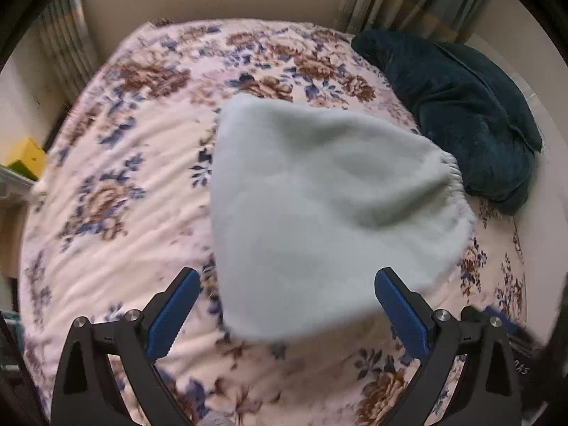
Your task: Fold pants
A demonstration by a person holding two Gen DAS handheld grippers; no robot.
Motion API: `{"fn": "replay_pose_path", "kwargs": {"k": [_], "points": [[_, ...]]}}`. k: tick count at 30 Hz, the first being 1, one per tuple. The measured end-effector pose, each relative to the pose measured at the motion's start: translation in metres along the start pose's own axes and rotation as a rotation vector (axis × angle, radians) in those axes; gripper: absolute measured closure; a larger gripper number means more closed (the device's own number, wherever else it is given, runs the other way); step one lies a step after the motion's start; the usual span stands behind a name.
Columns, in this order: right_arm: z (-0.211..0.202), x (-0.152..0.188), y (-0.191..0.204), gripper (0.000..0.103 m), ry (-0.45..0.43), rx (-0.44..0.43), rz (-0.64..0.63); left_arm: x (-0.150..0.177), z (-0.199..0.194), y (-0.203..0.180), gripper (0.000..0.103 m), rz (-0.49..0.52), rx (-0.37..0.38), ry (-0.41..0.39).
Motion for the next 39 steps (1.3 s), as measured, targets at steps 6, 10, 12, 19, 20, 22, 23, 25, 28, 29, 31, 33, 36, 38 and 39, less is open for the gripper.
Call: {"fn": "replay_pose_path", "kwargs": {"k": [6, 10, 12, 19, 20, 22, 23, 25, 28, 29, 31, 33, 36, 38, 39], "points": [[-0.143, -0.044, 0.057, 0.008, -0.127, 0.101, -0.142, 0.031, -0.081, -0.018, 0.002, 0.007, -0.042, -0.065], [-0.247, -0.047, 0.096, 0.008, -0.181, 0.116, -0.195, 0.054, -0.144, -0.032, 0.002, 0.019, -0.064, -0.119], [-0.294, -0.035, 0.106, 0.008, -0.208, 0.105, -0.214, 0.066, -0.175, -0.037, 0.002, 0.021, -0.08, -0.148], [-0.42, 0.012, 0.106, 0.008, -0.31, 0.081, -0.296, 0.119, -0.271, -0.06, 0.002, 0.016, -0.122, -0.248], [-0.426, 0.016, 0.103, 0.008, -0.321, 0.074, -0.303, 0.129, -0.285, -0.064, 0.002, 0.012, -0.128, -0.263], [-0.454, 0.032, 0.094, 0.008, -0.343, 0.056, -0.319, 0.148, -0.309, -0.07, 0.002, -0.005, -0.139, -0.286], [-0.469, 0.039, 0.09, 0.008, -0.354, 0.053, -0.328, 0.157, -0.32, -0.074, 0.002, -0.012, -0.137, -0.296], [-0.501, 0.054, 0.08, 0.008, -0.376, 0.043, -0.344, 0.178, -0.346, -0.081, 0.002, -0.029, -0.153, -0.317], [-0.542, 0.082, 0.065, 0.008, -0.392, 0.02, -0.357, 0.209, -0.38, -0.095, 0.002, -0.04, -0.158, -0.346], [-0.555, 0.093, 0.06, 0.008, -0.396, 0.013, -0.364, 0.217, -0.39, -0.1, 0.002, -0.037, -0.162, -0.358], [-0.58, 0.114, 0.054, 0.008, -0.407, -0.003, -0.372, 0.238, -0.414, -0.11, 0.002, -0.029, -0.191, -0.383], [-0.611, 0.134, 0.043, 0.008, -0.425, -0.02, -0.373, 0.253, -0.431, -0.121, 0.002, -0.025, -0.184, -0.398], [-0.652, 0.157, 0.036, 0.008, -0.455, -0.022, -0.373, 0.273, -0.458, -0.134, 0.002, -0.017, -0.18, -0.418], [-0.675, 0.168, 0.036, 0.008, -0.467, -0.027, -0.368, 0.284, -0.476, -0.141, 0.002, -0.007, -0.187, -0.433], [-0.689, 0.176, 0.034, 0.008, -0.475, -0.029, -0.369, 0.29, -0.487, -0.144, 0.002, 0.0, -0.19, -0.445]]}}
Point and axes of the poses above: each gripper's, at about its wrist camera, not at the fingertips, and z roughly the way its jaws point, y to its left, x to its underside, the point moved 9 cm from there along z, roughly the way its jaws point, and after that the axes turned 1 degree about z, right-handed, at the moved point
